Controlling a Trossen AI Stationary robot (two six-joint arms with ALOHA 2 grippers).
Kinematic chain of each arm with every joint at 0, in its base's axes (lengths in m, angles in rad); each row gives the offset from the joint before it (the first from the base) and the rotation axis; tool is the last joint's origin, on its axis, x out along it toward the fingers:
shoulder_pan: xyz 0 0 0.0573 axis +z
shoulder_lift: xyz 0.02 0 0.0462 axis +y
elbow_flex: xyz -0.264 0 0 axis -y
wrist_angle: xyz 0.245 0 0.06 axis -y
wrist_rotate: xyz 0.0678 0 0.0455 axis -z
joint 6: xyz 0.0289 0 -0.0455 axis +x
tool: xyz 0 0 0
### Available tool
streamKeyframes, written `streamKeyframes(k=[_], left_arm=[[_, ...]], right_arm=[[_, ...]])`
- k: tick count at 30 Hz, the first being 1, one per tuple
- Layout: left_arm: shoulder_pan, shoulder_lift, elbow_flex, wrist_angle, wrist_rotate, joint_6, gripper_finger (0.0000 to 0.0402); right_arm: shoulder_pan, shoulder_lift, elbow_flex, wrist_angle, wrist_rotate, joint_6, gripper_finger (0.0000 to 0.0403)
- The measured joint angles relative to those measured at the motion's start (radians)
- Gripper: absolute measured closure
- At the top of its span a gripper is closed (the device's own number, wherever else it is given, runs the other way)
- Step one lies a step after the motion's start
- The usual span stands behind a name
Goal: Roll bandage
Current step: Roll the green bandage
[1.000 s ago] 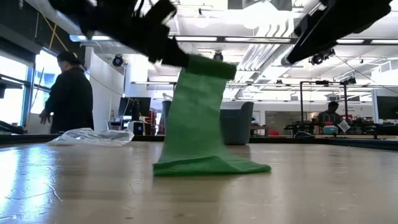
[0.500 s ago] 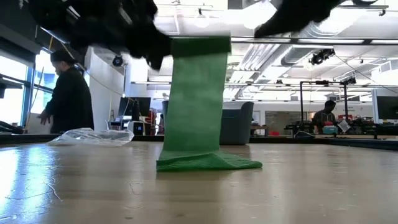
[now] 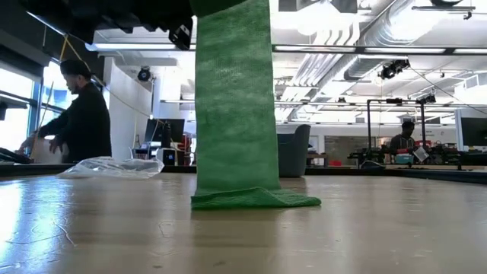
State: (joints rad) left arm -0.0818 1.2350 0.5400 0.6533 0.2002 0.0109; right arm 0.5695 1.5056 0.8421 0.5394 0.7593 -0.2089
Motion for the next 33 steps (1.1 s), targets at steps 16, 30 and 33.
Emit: streamKeyframes(k=[16, 30, 33], left_arm=[[-0.004, 0.001, 0.0, -0.012, -0.044, 0.009, 0.0394], [-0.055, 0.001, 0.0, -0.029, -0.131, 0.019, 0.0394], [-0.064, 0.001, 0.0, -0.032, -0.129, 0.019, 0.0394]], right_arm=[[-0.103, 0.035, 0.0, 0.044, -0.056, 0.123, 0.0222], [-0.154, 0.035, 0.0, 0.044, -0.142, 0.149, 0.0224], [-0.17, 0.035, 0.0, 0.031, -0.187, 0.149, 0.0242]])
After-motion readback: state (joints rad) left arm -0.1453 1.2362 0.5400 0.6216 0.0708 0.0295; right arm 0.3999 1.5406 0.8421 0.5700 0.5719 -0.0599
